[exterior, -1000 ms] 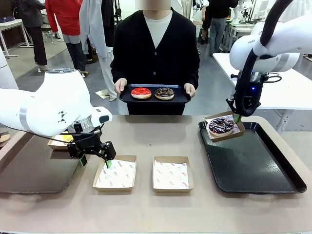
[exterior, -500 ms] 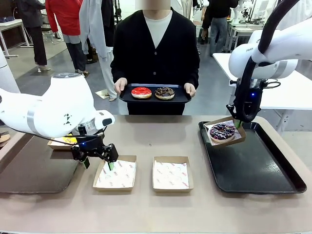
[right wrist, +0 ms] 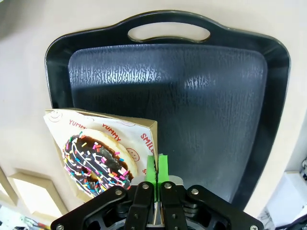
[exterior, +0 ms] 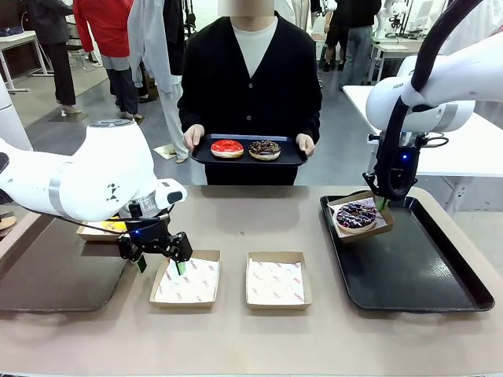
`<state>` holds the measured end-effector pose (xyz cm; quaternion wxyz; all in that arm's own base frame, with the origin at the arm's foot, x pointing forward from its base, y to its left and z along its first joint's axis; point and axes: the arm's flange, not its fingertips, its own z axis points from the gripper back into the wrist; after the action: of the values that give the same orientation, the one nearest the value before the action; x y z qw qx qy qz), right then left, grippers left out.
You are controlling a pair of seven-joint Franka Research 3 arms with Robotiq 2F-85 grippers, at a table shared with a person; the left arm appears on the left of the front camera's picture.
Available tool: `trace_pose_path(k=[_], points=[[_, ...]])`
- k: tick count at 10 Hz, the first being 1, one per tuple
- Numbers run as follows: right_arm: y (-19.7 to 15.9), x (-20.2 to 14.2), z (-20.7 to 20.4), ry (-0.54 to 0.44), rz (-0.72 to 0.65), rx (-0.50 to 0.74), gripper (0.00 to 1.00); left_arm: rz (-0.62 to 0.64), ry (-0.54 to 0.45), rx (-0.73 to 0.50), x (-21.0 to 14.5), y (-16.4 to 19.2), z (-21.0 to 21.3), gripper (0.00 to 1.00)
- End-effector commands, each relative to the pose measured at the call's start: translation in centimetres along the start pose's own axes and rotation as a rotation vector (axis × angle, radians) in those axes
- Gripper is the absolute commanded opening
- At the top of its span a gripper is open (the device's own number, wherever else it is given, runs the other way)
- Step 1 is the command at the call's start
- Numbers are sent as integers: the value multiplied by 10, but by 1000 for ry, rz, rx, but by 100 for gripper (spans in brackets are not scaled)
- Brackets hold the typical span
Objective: Individually package the donuts and arrange them on the tray.
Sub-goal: Place the picked Paper togo box on the Handle tray while simultaneously picking up another Paper togo box from the table with the other hand.
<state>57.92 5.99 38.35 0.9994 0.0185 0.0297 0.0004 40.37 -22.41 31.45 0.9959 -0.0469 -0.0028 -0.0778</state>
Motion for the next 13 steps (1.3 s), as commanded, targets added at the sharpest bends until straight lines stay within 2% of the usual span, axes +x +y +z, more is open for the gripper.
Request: trace_pose_path(k=[1, 3, 4, 5, 6, 7, 8, 9, 10, 11, 13], points=[[-1, 6, 1, -13, 4, 21, 1, 43, 6, -1, 0, -7, 1, 100], [-1, 7, 1, -8, 3, 22, 1, 41, 4, 7, -3, -8, 2, 100], [-1, 7, 1, -4, 8, 28, 1, 35, 6, 3, -3, -9, 2, 72], [-1, 7, 1, 2, 7, 31, 61, 43, 13, 2, -3, -9, 3, 41], [-2, 7, 1, 7, 4, 32, 61, 45, 17, 1, -3, -8, 3, 13], [-2, 7, 2, 6, 2, 32, 100, 46, 18, 2, -4, -8, 4, 0], [-3, 7, 2, 6, 1, 32, 63, 48, 19, 0, -5, -7, 4, 0], [-3, 7, 2, 6, -1, 32, 100, 52, 20, -2, -5, -7, 5, 0], [-4, 6, 2, 5, -2, 34, 100, 51, 21, -1, -6, -8, 5, 5], [-5, 6, 2, 5, -3, 34, 100, 49, 23, 0, -6, -8, 5, 0], [-7, 5, 2, 7, -6, 37, 100, 50, 27, 0, -6, -8, 5, 0]])
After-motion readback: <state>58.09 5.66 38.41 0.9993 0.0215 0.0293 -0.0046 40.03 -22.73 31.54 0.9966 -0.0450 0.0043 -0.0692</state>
